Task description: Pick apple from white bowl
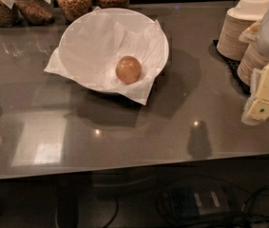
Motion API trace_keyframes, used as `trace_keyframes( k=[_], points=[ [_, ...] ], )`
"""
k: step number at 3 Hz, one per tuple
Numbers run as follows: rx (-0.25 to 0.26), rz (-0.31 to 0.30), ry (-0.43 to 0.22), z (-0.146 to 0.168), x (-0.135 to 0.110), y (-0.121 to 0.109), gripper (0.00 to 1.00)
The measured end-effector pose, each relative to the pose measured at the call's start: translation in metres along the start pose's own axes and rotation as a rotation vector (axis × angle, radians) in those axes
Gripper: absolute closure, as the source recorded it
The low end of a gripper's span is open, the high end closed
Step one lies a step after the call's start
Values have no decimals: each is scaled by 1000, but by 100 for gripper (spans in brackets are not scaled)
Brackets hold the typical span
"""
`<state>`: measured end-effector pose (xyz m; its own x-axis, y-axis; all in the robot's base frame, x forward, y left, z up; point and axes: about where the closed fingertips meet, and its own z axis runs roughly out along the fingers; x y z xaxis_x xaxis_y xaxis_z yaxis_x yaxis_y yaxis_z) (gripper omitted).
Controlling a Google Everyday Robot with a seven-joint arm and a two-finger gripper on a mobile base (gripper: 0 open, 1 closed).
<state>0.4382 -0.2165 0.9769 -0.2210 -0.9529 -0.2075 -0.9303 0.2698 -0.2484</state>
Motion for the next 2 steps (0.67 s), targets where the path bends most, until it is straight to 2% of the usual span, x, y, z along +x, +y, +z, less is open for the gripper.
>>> trace_keyframes(
  k=[1,2],
  points=[
    [0,0,0,0,0,0,0],
    [12,-16,-68,6,-23,-6,0]
  ],
)
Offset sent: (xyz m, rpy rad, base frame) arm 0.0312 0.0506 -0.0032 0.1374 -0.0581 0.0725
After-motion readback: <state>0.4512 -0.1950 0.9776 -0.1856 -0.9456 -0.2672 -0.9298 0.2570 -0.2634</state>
